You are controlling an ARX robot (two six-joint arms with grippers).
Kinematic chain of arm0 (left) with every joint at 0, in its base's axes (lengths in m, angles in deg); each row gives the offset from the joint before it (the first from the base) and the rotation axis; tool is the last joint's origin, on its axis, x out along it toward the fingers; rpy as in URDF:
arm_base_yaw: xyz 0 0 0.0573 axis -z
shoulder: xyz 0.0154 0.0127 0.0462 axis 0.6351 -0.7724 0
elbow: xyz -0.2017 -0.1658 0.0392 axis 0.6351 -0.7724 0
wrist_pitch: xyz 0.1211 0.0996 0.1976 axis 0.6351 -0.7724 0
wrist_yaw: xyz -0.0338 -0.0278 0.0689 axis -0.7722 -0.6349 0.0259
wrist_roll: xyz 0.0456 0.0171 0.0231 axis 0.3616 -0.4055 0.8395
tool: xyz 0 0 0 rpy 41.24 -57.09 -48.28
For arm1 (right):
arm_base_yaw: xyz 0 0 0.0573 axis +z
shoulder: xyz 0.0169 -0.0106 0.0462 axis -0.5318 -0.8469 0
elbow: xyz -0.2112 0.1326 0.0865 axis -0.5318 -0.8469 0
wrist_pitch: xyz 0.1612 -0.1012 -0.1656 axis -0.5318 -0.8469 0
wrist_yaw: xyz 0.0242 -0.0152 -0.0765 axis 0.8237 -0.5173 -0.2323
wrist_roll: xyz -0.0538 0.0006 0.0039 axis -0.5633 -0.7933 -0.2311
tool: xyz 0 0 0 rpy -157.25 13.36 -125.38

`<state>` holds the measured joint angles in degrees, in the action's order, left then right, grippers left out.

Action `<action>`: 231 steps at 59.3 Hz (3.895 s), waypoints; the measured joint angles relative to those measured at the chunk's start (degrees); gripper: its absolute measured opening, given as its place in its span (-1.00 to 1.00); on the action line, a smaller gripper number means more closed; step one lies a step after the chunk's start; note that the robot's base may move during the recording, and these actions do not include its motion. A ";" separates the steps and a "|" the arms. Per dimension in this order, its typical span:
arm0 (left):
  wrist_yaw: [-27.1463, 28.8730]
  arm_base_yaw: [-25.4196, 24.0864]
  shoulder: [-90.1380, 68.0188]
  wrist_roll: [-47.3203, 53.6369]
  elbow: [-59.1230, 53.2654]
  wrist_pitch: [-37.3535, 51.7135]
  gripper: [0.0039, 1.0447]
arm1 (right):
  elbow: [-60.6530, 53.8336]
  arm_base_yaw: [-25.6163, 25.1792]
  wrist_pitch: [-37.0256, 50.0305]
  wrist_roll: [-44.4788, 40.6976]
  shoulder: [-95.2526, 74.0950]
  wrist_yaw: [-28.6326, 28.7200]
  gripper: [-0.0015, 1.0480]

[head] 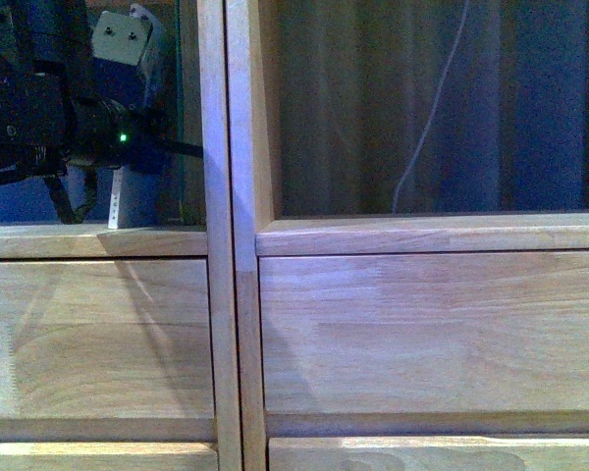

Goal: Organize books on shelf

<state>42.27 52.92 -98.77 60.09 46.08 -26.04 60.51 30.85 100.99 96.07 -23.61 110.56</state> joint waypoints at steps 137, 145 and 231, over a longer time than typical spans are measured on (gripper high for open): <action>-9.42 -13.53 75.93 -14.64 -83.17 -2.75 -0.95 | -16.33 1.36 -41.22 -42.10 22.51 -34.14 -0.94; -9.40 -13.53 78.86 -14.67 -85.26 -3.34 -0.95 | -18.25 1.38 -41.24 -42.12 24.68 -34.14 -0.94; -9.35 -13.53 106.95 -14.51 -91.76 -24.48 -0.95 | -24.06 1.38 -52.35 -42.40 42.38 -34.32 -0.78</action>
<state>32.91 39.39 8.17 45.58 -45.67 -50.52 36.45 32.23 48.64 53.67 18.77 76.24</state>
